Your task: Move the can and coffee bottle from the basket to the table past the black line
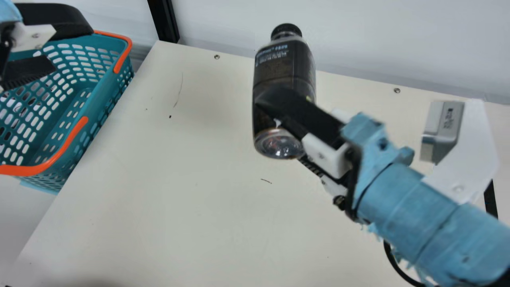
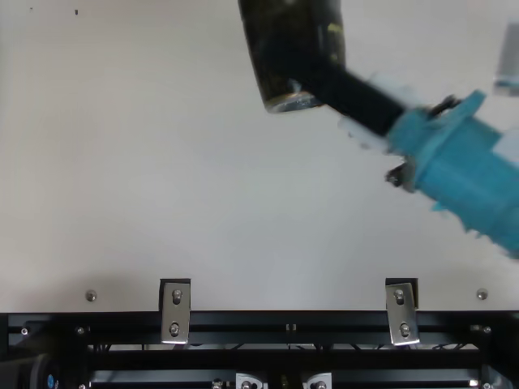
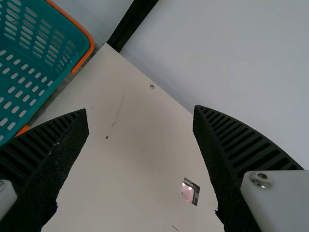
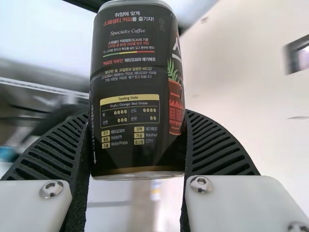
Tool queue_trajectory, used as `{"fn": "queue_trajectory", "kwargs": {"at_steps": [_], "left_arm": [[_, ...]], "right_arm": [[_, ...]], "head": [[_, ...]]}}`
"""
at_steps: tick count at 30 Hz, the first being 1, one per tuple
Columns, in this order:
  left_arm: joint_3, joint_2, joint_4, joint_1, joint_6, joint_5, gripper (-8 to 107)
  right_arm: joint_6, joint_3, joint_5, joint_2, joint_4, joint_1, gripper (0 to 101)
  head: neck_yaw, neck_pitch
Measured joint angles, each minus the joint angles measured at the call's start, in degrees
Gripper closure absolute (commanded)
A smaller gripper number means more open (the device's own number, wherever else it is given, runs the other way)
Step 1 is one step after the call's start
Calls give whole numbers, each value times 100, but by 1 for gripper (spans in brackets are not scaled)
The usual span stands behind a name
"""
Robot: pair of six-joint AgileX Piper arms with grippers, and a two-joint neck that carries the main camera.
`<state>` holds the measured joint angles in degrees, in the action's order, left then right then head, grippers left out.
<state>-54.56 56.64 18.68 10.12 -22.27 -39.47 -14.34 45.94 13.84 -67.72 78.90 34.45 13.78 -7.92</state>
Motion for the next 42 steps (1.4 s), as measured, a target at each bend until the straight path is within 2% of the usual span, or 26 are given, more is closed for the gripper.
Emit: {"fn": "queue_trajectory", "kwargs": {"at_steps": [4, 7, 14, 18, 25, 34, 38, 42], "left_arm": [[0, 0, 0, 0, 0, 0, 9], [0, 0, 0, 0, 0, 0, 9], [0, 0, 0, 0, 0, 0, 9], [0, 0, 0, 0, 0, 0, 9], [0, 0, 0, 0, 0, 0, 9], [0, 0, 0, 0, 0, 0, 9], [0, 0, 0, 0, 0, 0, 9], [0, 0, 0, 0, 0, 0, 9]], "right_arm": [[104, -147, -779, -104, -758, 392, 101], [104, -147, -1174, -98, -911, 398, 101], [148, -147, -1159, -113, -945, 403, 101], [7, -183, -1384, -147, -1224, 555, 101], [-120, -356, -2284, -161, -1749, 1155, 101], [258, -701, -3422, -503, -2554, 1753, 101], [286, -756, -3656, -757, -2818, 1745, 101], [250, -735, -3703, -1006, -2974, 1613, 101]], "head": [[0, 0], [-59, 0], [0, 29], [-59, 0], [0, 0], [0, 0], [-59, 0], [0, 0]]}}
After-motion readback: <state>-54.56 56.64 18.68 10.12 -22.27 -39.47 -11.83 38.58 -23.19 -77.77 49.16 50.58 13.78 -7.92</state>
